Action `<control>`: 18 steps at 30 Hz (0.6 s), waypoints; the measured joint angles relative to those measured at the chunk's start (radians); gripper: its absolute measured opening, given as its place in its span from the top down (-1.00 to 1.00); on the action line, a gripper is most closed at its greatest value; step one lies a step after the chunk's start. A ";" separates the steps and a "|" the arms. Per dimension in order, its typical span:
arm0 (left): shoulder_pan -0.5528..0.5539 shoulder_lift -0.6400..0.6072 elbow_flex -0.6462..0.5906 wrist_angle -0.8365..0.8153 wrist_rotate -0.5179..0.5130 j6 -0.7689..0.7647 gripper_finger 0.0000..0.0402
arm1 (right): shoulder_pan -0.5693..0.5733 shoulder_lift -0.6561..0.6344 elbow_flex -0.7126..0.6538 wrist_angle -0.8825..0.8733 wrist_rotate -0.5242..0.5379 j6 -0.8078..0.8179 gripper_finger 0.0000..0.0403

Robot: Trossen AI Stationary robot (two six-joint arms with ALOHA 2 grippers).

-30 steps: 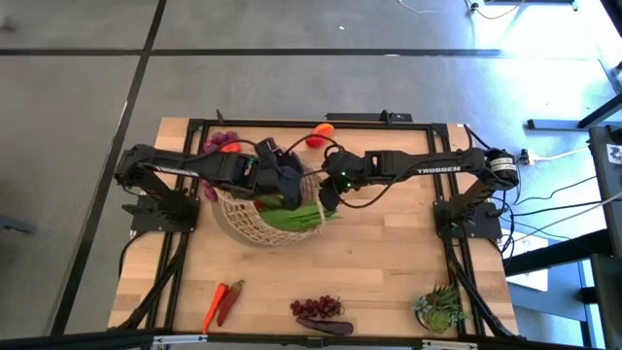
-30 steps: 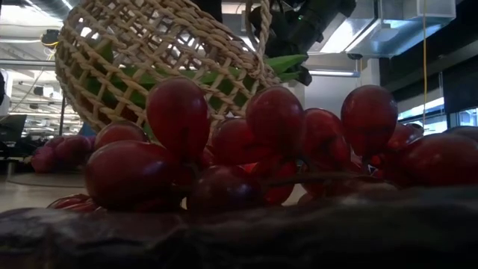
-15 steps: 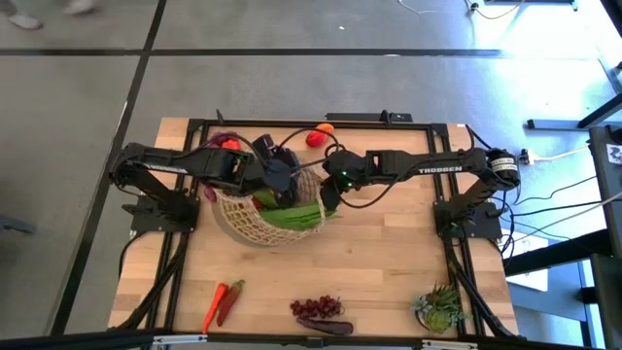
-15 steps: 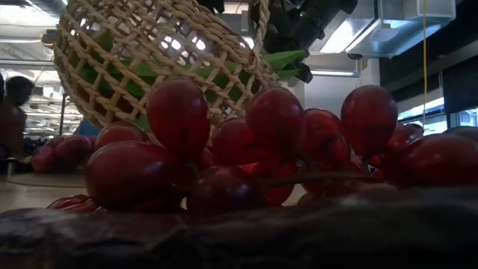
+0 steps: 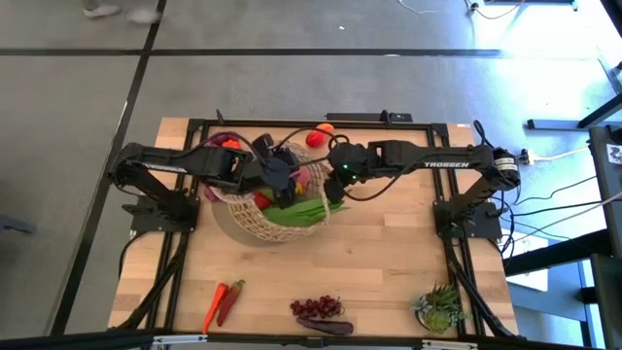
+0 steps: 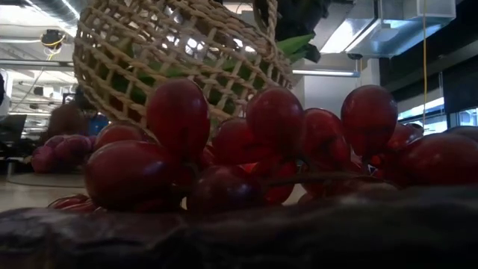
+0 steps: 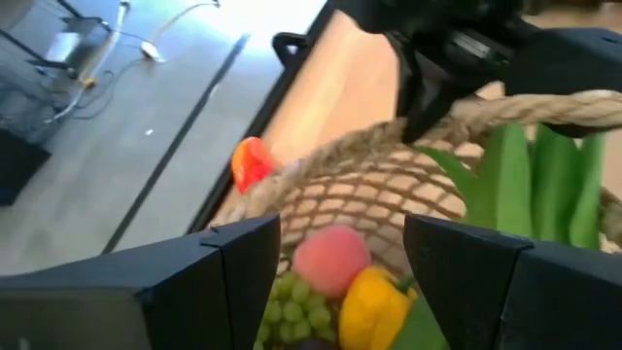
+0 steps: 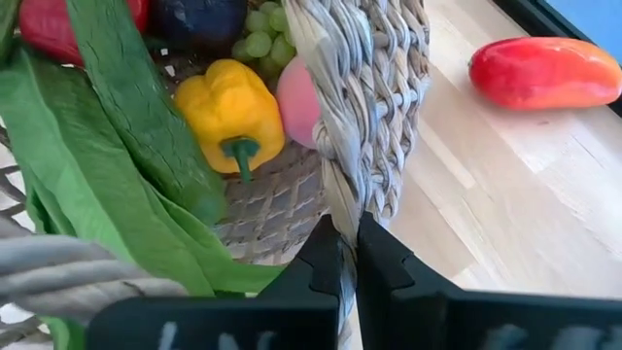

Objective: Build produce basket
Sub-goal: Adjust the brown basket

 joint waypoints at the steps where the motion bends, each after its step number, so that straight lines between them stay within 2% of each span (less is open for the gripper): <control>1: 0.000 -0.006 0.000 0.005 -0.009 0.000 -0.05 | 0.000 0.000 0.001 0.002 0.000 0.001 1.00; 9: 0.000 -0.034 0.001 0.141 0.004 0.065 -0.05 | 0.001 -0.003 -0.006 0.006 0.000 0.000 1.00; 18: 0.048 -0.047 0.001 0.149 0.152 -0.031 -0.05 | 0.000 0.005 -0.009 -0.019 0.000 0.001 1.00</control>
